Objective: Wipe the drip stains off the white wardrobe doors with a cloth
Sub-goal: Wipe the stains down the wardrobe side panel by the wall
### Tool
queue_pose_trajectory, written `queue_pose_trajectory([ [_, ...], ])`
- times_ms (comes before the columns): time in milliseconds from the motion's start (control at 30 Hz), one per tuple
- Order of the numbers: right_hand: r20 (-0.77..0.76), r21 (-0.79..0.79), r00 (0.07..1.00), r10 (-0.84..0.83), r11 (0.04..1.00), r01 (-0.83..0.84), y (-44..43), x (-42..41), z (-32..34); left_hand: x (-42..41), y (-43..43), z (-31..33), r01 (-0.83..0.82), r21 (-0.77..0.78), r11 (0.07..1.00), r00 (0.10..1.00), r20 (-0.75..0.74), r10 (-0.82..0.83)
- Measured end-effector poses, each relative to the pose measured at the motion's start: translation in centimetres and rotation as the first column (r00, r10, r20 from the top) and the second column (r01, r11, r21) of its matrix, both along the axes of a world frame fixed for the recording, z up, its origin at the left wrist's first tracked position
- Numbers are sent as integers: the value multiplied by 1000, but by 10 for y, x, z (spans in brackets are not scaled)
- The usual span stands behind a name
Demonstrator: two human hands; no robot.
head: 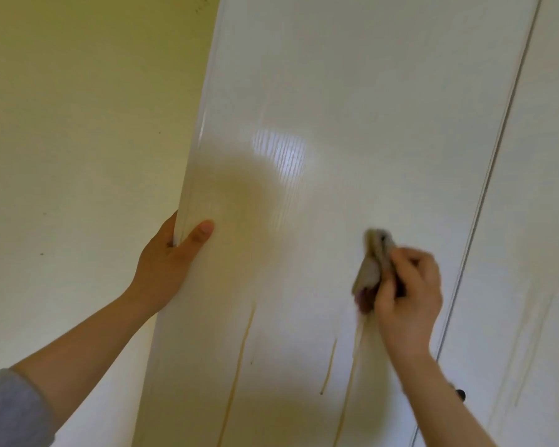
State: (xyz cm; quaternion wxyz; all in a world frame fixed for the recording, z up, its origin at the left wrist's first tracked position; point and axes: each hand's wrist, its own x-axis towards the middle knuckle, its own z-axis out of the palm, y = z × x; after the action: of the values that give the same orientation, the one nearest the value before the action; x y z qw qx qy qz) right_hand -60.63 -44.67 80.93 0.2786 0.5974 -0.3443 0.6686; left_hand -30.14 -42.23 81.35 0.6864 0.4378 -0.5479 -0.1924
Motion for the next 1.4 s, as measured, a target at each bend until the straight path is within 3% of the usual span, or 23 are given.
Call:
queue_pose_trajectory([
  [167, -58, 89, 998, 30, 996, -25, 8, 3, -64, 0, 0, -1, 6, -7, 1000, 1000, -1, -6],
  [233, -31, 58, 999, 11, 998, -9, 15, -4, -45, -2, 1, -2, 8, -6, 1000, 1000, 1, -8],
  [367, 193, -70, 975, -110, 990, 126, 6, -42, 34, -1, 2, -2, 18, -1, 1000, 1000, -3, -18],
  [500, 255, -65, 966, -45, 996, 63, -13, -76, 72, -1, 0, -2, 19, 0, 1000, 1000, -13, -19],
  [800, 156, 127, 987, 50, 989, -70, 4, -21, -63, -2, -1, -2, 33, -2, 999, 999, -5, -33],
  [867, 139, 165, 985, 104, 978, -126, 18, -10, -69, -1, -2, -2, 46, -2, 999, 999, 0, -46],
  [967, 234, 179, 946, 227, 946, -271, 37, 9, -58, 6, -2, -12, 95, -6, 995, 995, -12, -95],
  [1200, -57, 75, 970, 238, 970, -233, 36, 74, -56, 28, 0, -65, 254, 34, 967, 962, -109, -249],
  [1400, -158, 28, 955, 249, 968, -248, 22, 152, -31, 37, 2, -99, 380, 161, 911, 918, -189, -349],
])
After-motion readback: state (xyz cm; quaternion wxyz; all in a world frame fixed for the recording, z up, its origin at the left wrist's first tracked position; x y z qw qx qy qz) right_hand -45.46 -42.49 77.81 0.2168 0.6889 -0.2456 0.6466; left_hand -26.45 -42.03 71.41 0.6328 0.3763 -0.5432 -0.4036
